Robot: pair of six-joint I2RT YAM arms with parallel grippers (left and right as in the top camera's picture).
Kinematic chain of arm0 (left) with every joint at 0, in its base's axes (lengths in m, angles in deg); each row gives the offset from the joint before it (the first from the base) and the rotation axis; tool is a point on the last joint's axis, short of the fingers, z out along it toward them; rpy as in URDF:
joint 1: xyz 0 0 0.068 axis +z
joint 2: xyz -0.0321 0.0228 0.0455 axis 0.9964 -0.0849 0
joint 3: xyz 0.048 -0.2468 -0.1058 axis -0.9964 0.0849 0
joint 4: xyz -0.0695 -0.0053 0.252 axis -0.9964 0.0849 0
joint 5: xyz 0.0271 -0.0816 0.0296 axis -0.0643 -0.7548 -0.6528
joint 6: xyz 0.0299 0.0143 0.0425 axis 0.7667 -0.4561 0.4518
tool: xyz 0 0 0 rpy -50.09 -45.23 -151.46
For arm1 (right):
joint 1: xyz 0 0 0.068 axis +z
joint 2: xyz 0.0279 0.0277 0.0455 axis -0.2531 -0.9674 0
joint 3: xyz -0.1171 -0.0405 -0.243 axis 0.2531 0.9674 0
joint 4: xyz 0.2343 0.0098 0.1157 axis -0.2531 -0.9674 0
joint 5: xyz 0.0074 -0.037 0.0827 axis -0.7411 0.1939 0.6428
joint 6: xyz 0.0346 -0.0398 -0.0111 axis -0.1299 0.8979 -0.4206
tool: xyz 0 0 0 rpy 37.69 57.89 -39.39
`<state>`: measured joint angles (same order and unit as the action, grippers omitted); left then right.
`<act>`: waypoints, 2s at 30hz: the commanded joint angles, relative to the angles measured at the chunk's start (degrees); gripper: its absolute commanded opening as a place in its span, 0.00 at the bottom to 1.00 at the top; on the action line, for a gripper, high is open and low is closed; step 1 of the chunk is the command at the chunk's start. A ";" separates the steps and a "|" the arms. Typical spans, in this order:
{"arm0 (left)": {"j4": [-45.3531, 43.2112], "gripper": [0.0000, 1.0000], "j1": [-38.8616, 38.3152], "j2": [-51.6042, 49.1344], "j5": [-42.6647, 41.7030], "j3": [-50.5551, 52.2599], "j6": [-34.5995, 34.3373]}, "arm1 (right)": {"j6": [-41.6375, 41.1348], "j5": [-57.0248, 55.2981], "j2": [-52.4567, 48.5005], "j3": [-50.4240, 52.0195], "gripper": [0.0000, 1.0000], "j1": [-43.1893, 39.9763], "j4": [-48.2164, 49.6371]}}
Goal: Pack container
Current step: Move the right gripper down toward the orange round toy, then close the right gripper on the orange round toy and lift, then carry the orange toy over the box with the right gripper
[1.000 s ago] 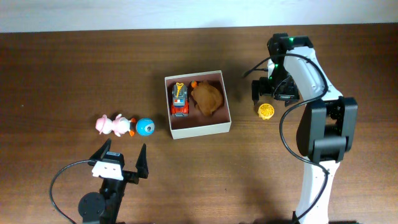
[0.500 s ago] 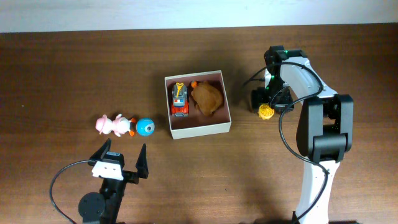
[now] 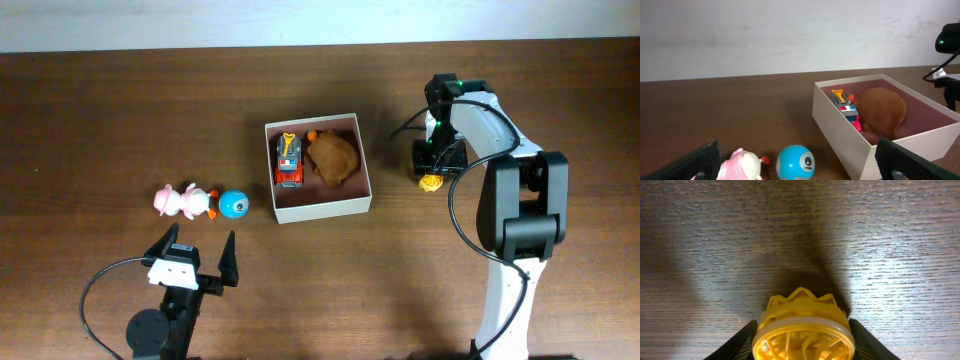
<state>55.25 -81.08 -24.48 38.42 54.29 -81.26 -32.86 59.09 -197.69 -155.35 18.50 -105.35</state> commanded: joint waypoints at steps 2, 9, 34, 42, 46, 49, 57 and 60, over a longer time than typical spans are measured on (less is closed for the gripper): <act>0.20 1.00 -0.26 0.50 0.22 0.33 0.68 | -0.02 0.31 0.04 -2.05 0.49 -0.11 -1.97; 0.20 1.00 -0.26 0.50 0.22 0.33 0.68 | 2.69 4.59 0.81 -14.29 0.49 -0.04 -11.02; 0.20 1.00 -0.26 0.50 0.22 0.33 0.68 | 6.84 25.27 -2.91 -34.07 0.51 20.26 -3.74; 0.20 1.00 -0.26 0.50 0.22 0.33 0.68 | 6.56 25.68 -6.78 -34.07 0.51 20.50 -3.08; 0.20 1.00 -0.26 0.50 0.22 0.33 0.68 | 6.58 25.70 -8.09 -34.07 0.60 21.07 -2.67; 0.20 0.99 -0.26 0.50 0.22 0.33 0.68 | 6.60 25.68 -8.26 -34.07 0.70 21.22 -2.62; 0.20 1.00 -0.26 0.50 0.22 0.33 0.68 | 6.60 25.66 -8.24 -34.10 0.69 21.22 -3.74; 0.20 1.00 -0.26 0.50 0.22 0.33 0.68 | 6.95 25.64 -8.09 -34.12 0.67 21.22 -5.31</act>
<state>55.25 -81.08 -24.48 38.42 54.29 -81.26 -26.57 84.03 -205.58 -189.03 39.26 -109.83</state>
